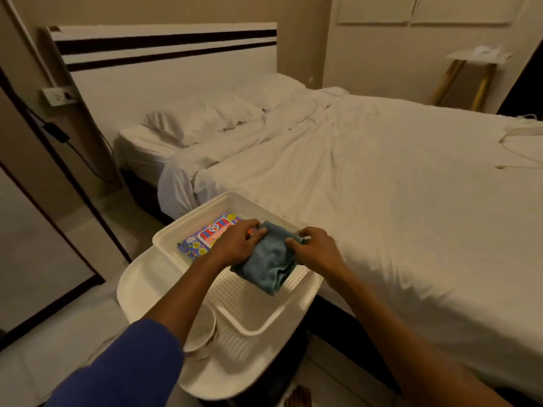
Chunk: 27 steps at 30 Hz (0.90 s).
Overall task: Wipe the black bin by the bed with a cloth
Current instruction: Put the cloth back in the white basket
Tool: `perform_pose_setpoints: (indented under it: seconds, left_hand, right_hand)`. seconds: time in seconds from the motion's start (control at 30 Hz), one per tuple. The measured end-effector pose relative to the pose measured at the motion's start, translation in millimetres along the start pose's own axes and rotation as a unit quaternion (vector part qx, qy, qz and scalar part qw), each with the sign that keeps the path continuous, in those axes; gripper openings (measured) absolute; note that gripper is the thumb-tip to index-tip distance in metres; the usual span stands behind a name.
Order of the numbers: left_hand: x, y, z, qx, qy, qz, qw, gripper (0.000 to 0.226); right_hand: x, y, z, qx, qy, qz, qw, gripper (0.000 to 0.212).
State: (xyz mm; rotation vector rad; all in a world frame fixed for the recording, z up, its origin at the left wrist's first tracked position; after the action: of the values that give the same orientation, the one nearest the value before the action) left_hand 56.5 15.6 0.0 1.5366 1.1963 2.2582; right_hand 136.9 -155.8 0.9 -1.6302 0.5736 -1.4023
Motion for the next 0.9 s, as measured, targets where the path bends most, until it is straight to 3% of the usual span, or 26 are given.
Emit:
perform_pose_setpoints:
  seconds: [0.13, 0.2, 0.3, 0.53, 0.77, 0.9]
  left_hand:
    - [-24, -29, 2, 0.019, -0.053, 0.107, 0.993, 0.031]
    - [-28, -31, -3, 0.021, -0.061, 0.153, 0.986, 0.036]
    - [-28, -33, -10, 0.033, -0.073, 0.154, 0.985, 0.045]
    - [-19, -45, -21, 0.144, -0.21, 0.103, 0.961, 0.065]
    - [-16, -42, -15, 0.198, -0.212, 0.077, 0.954, 0.051]
    - [-18, -53, -20, 0.264, -0.233, 0.106, 0.93, 0.058]
  right_hand:
    - [-23, 9, 18, 0.122, -0.041, -0.241, 0.962, 0.027]
    - [-36, 14, 18, 0.167, -0.067, -0.307, 0.934, 0.027]
    - [-47, 21, 18, 0.171, -0.077, -0.319, 0.929, 0.029]
    - [-51, 29, 20, 0.126, -0.128, -0.333, 0.926, 0.035]
    - [-54, 27, 24, 0.119, -0.175, -0.356, 0.91, 0.035]
    - [-57, 29, 25, 0.113, -0.198, -0.367, 0.902, 0.028]
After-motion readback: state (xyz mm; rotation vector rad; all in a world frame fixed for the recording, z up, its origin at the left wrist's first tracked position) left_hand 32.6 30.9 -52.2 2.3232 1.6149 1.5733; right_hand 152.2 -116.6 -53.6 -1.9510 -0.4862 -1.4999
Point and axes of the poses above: each hand's wrist, its own z-axis towards the middle knuckle, its own x-axis out of the back of the hand, y = z × x, the point moved 5 cm from there along z, towards the middle knuckle, and after that the axes turned 12 degrees about y, right-handed, at the moved point
